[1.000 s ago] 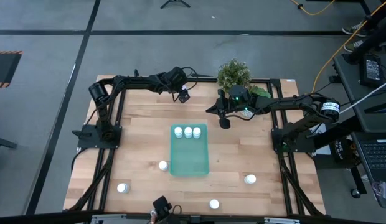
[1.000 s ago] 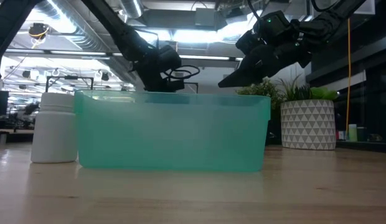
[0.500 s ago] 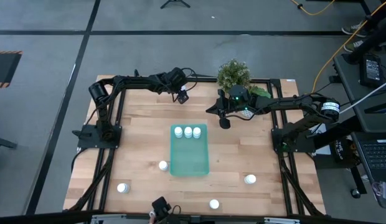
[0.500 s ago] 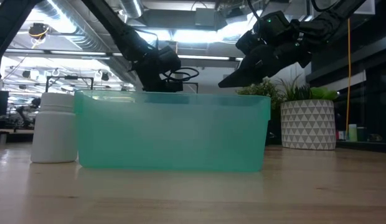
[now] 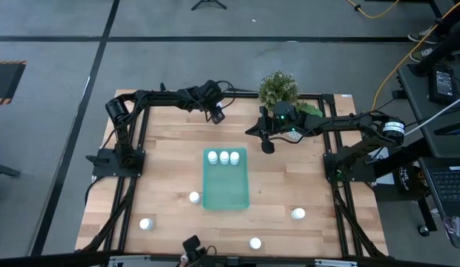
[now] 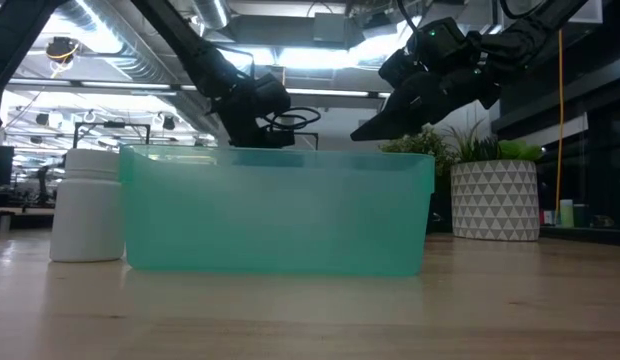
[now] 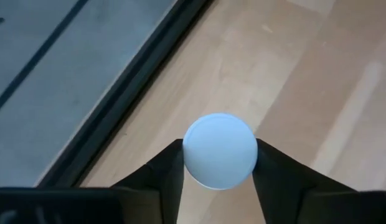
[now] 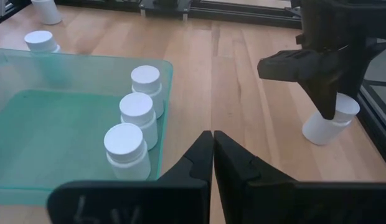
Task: Pick and place pill bottles into a basket
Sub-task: Put the white pill bottle into the green bin
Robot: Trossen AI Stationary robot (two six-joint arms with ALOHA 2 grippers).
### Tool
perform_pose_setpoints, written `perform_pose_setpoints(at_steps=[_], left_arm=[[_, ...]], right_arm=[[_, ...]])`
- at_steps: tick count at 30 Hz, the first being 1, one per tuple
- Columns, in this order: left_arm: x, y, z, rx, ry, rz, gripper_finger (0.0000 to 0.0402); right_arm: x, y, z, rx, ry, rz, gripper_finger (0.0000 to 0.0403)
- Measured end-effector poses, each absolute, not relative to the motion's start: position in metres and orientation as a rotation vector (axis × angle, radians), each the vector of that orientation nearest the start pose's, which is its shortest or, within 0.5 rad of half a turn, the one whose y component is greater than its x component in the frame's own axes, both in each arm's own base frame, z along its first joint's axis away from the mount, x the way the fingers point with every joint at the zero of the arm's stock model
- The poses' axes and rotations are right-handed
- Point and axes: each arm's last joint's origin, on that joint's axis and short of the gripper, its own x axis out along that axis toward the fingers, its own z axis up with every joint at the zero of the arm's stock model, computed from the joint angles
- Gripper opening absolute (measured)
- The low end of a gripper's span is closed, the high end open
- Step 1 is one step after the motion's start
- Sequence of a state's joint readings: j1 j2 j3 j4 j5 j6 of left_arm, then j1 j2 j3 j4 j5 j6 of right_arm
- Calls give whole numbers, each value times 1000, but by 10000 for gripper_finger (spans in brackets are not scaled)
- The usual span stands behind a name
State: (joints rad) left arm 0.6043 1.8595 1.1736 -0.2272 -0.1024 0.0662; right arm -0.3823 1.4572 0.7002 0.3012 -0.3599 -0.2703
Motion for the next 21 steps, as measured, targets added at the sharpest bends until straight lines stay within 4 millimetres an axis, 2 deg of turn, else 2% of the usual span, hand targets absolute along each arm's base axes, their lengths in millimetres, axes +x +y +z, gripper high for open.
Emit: perform_pose_setpoints(at_steps=[13, 21], left_arm=[[314, 211, 176, -103, 952, 542, 153], [300, 196, 222, -58, 886, 484, 153]], right_arm=[[276, -100, 197, -88, 454, 39, 18], [275, -99, 194, -75, 478, 44, 18]])
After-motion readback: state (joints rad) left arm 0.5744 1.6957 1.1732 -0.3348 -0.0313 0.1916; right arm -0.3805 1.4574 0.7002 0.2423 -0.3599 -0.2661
